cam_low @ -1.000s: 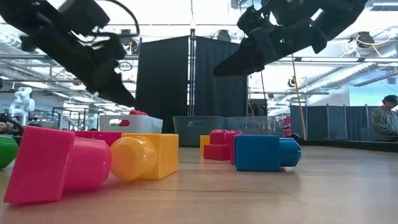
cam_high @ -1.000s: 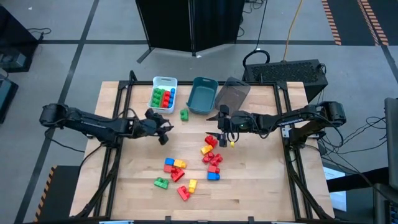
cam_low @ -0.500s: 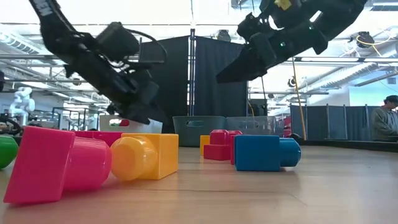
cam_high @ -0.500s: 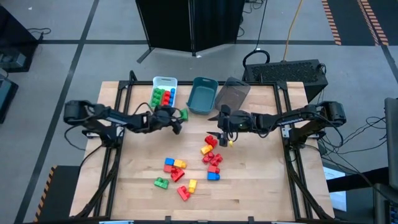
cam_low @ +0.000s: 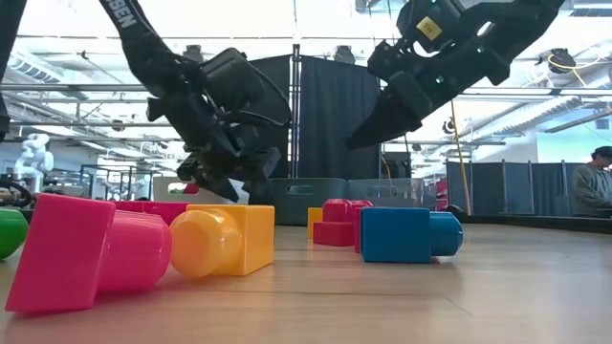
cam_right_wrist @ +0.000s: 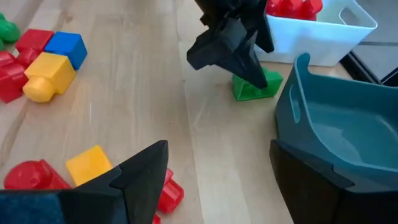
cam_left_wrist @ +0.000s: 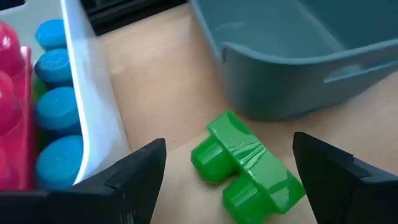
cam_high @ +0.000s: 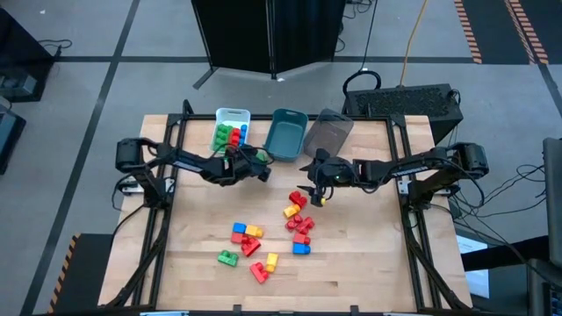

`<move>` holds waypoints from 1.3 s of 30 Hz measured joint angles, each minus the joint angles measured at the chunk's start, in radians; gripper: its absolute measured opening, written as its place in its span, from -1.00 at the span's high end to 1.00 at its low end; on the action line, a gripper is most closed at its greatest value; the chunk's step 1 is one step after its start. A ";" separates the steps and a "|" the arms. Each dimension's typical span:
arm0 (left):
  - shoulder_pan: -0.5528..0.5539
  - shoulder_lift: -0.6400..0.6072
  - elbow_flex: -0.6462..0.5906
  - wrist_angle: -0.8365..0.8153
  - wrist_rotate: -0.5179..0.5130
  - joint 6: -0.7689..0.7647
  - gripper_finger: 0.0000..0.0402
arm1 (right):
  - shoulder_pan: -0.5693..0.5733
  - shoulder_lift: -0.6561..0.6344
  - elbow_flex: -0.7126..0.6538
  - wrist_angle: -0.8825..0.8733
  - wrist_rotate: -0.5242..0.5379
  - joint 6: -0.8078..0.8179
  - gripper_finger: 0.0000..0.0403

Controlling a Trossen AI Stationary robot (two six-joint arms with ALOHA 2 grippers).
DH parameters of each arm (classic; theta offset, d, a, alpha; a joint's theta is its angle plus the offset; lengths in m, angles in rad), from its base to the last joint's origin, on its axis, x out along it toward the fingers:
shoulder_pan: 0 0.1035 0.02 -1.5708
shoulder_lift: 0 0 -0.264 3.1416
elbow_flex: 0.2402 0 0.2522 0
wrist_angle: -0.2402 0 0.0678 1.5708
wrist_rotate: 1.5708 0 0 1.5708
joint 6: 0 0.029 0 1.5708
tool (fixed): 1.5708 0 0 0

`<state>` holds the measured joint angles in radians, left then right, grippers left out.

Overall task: Sort blocks by size
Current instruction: Put the 2 studs green game piece into the blue bin

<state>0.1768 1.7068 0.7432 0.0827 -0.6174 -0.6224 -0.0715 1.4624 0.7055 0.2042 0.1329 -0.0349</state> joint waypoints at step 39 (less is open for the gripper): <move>-0.020 0.104 0.006 0.070 0.085 -0.097 0.32 | 0.000 0.000 0.000 0.001 -0.003 0.016 -0.33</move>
<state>0.1570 1.8105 0.7490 0.1526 -0.5327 -0.7196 -0.0713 1.4624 0.7055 0.2054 0.1299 -0.0186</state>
